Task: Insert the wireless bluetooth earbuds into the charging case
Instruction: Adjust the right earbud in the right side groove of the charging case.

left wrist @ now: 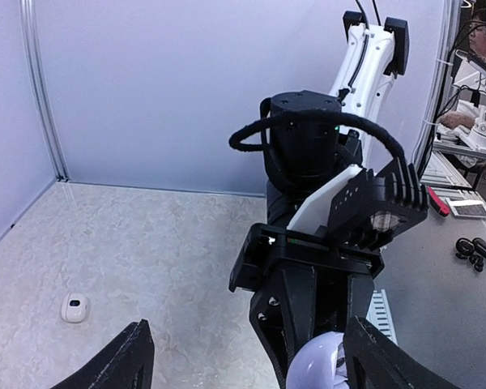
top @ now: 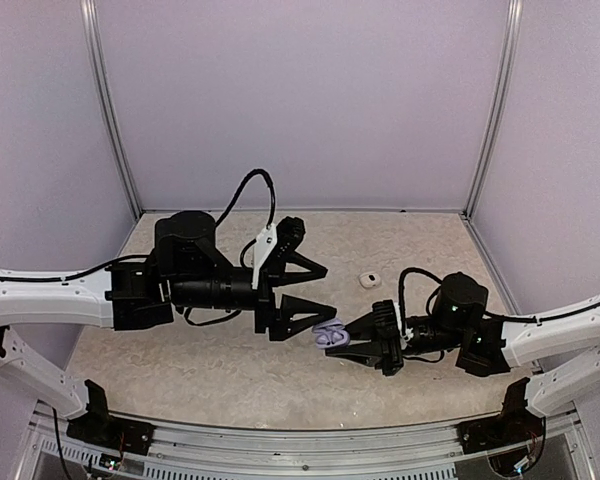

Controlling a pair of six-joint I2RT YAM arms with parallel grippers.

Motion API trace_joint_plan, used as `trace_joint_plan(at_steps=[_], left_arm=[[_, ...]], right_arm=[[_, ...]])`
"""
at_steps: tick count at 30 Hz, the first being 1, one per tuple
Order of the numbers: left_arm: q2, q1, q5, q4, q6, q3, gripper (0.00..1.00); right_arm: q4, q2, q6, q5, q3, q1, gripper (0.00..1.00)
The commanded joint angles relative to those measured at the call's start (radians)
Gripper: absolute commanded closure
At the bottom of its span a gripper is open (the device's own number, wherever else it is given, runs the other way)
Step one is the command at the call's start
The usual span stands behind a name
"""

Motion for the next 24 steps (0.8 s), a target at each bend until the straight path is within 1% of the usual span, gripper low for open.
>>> trace_joint_plan(at_steps=[1, 15, 24], left_arm=[[-0.035, -0.003, -0.020, -0.002, 0.040, 0.015, 0.20], [0.024, -0.042, -0.052, -0.081, 0.100, 0.046, 0.22], [0.054, -0.046, -0.082, -0.124, 0.113, 0.058, 0.26]], right_arm=[[0.040, -0.005, 0.011, -0.015, -0.010, 0.011, 1.00], [0.039, -0.006, 0.018, -0.026, -0.004, 0.011, 1.00], [0.036, -0.011, 0.008, -0.034, -0.001, 0.011, 1.00]])
